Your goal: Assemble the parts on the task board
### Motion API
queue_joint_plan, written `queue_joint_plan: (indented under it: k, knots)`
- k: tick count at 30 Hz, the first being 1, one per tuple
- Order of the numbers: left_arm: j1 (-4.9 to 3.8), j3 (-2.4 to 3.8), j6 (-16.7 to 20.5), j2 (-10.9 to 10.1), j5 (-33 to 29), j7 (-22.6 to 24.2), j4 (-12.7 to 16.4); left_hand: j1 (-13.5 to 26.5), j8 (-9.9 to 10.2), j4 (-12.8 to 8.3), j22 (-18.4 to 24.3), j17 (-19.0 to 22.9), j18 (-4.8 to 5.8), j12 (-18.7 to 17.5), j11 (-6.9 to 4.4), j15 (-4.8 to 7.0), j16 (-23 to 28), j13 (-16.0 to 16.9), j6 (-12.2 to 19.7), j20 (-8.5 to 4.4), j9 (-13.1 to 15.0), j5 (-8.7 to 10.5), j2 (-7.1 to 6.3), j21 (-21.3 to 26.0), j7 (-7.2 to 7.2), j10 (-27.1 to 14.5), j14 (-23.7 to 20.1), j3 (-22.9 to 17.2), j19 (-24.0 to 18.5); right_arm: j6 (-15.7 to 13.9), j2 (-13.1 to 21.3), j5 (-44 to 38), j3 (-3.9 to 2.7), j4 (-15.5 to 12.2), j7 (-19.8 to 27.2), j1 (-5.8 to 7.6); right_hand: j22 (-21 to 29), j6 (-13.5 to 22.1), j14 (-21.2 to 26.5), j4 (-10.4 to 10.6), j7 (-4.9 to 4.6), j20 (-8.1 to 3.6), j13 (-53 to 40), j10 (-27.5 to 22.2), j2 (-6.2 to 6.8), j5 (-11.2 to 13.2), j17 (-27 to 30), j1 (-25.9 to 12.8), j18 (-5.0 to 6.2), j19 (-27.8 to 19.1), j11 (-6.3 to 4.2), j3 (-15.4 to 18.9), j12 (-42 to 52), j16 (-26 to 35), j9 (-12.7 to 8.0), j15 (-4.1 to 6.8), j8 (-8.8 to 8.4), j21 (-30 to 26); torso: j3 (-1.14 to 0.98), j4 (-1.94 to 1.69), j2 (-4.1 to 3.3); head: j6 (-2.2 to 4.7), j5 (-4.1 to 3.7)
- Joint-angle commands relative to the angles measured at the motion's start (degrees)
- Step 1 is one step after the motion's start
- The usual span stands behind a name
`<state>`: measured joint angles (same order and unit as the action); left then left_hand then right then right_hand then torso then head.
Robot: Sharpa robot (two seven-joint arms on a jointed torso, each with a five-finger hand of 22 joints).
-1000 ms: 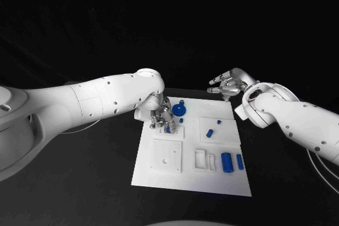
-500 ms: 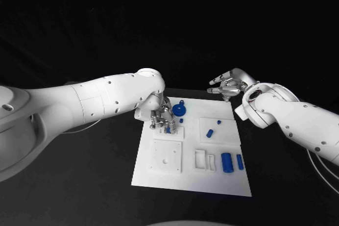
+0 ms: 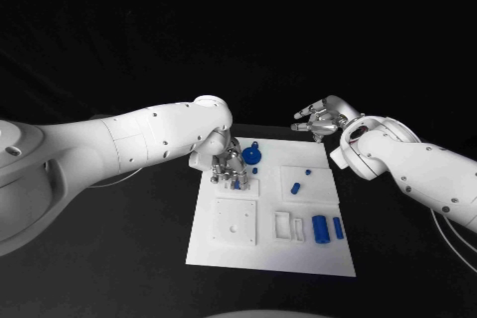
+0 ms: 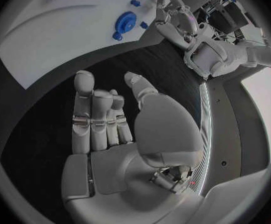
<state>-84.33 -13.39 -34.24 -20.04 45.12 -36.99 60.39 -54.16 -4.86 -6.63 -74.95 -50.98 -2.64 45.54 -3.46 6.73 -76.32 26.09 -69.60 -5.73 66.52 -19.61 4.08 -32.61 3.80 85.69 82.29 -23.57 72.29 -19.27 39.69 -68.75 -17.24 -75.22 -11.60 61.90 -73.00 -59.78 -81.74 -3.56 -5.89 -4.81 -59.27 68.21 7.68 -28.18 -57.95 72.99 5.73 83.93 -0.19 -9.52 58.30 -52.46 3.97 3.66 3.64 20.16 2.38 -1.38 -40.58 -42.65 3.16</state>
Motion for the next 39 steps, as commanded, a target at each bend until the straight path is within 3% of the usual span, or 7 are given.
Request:
queue_joint_plan:
  k: [1, 6, 29, 32, 37, 39]
  knots:
    - [0.71, -0.36, -2.88, 0.32, -1.33, -0.44, 0.16, -2.13, -0.16, 0.64, -0.99, -0.05, -0.88, 0.34, -2.24, 0.11, -0.27, 0.1, -10.42, 0.18, 0.0, 1.06, 3.02, -0.14, -7.54, 0.87, 0.15, 0.08, 0.22, 0.09, -0.02, -0.45, -0.03, -0.06, 0.24, -0.04, -0.07, -0.38, -0.07, -0.1, -0.09, -0.29, 0.02, -0.39, -0.16, -0.31, 0.03, -0.53, 0.79, 2.33, 0.02, -0.11, -0.21, 0.22, -0.08, 0.42, -0.06, -0.29, 0.01, -0.02, -0.02, 0.04, 0.01]
    - [0.71, -0.36, -1.95, 0.51, -1.27, -0.3, -0.23, -2.2, -0.18, 1.47, -0.99, -0.1, -0.95, 0.34, -2.26, 0.14, -0.27, 0.2, -10.43, 0.22, 0.06, 2.32, 3.35, -0.13, -7.55, 0.87, 0.21, 0.39, 0.3, 0.09, -0.08, -0.45, -0.03, -0.05, 0.25, -0.04, -0.07, -0.38, -0.07, -0.1, -0.09, -0.29, 0.02, -0.39, -0.16, -0.31, 0.03, -0.53, 0.79, 2.33, 0.02, -0.11, -0.21, 0.22, -0.08, 0.42, -0.06, -0.29, 0.03, 0.02, -0.02, 0.1, 0.03]
    - [0.71, -0.35, -3.21, 1.42, -1.62, -0.72, -2.43, -2.22, -0.22, 1.8, -0.99, -0.2, -0.94, 0.34, -2.27, 0.15, -0.25, 0.33, -10.46, 0.2, 0.17, 2.78, 3.4, -0.06, -7.58, 0.86, 0.24, 0.59, 0.33, 0.17, -0.23, -0.46, -0.03, 0.05, 0.26, -0.14, -0.11, -0.49, -0.07, -0.41, -0.09, -0.3, 0.02, -0.41, -0.2, -0.31, 0.05, -0.61, 0.78, 2.33, 0.01, -0.43, -0.22, 0.26, -0.08, 0.43, -0.05, -0.24, -0.02, -0.02, -0.01, 0.14, -0.1]
    - [0.71, -0.35, -3.83, 1.62, -2.02, -0.97, -2.8, -2.02, -0.2, 2.28, -1.0, -0.3, -0.92, 0.33, -2.26, 0.13, -0.28, 0.37, -10.48, 0.21, 0.12, 3.98, 3.6, -0.04, -7.57, 0.88, 0.24, 0.88, 0.31, 0.18, -0.22, -0.47, -0.03, 0.02, 0.26, -0.14, -0.11, -0.49, -0.07, -0.41, -0.09, -0.3, 0.02, -0.41, -0.2, -0.31, 0.05, -0.61, 0.78, 2.33, 0.01, -0.43, -0.22, 0.26, -0.08, 0.43, -0.05, -0.24, -0.01, -0.01, -0.01, 0.15, -0.1]
    - [0.74, -0.35, -4.87, 2.0, -2.93, -1.34, -3.49, -2.08, -0.19, 2.36, -0.99, -0.3, -0.9, 0.32, -2.25, 0.12, -0.26, 0.38, -10.47, 0.22, 0.1, 4.26, 3.56, -0.02, -7.57, 0.87, 0.22, 1.05, 0.28, 0.2, -0.22, -0.47, -0.03, -0.03, 0.25, -0.14, -0.11, -0.49, -0.07, -0.41, -0.09, -0.3, 0.02, -0.41, -0.2, -0.31, 0.05, -0.61, 0.78, 2.33, 0.01, -0.43, -0.22, 0.26, -0.08, 0.43, -0.05, -0.24, 0.02, 0.05, -0.02, 0.12, -0.06]
    - [0.77, -0.35, -5.39, 2.14, -3.53, -1.58, -3.82, -1.95, -0.15, 2.82, -0.99, -0.32, -0.88, 0.28, -2.24, 0.11, -0.25, 0.41, -10.49, 0.24, 0.03, 5.52, 3.79, 0.01, -7.57, 0.86, 0.19, 1.37, 0.26, 0.2, -0.22, -0.48, -0.03, -0.04, 0.25, -0.14, -0.11, -0.49, -0.07, -0.41, -0.09, -0.3, 0.02, -0.41, -0.2, -0.31, 0.05, -0.61, 0.78, 2.33, 0.01, -0.43, -0.22, 0.26, -0.08, 0.43, -0.05, -0.24, 0.01, 0.03, -0.02, 0.11, -0.11]
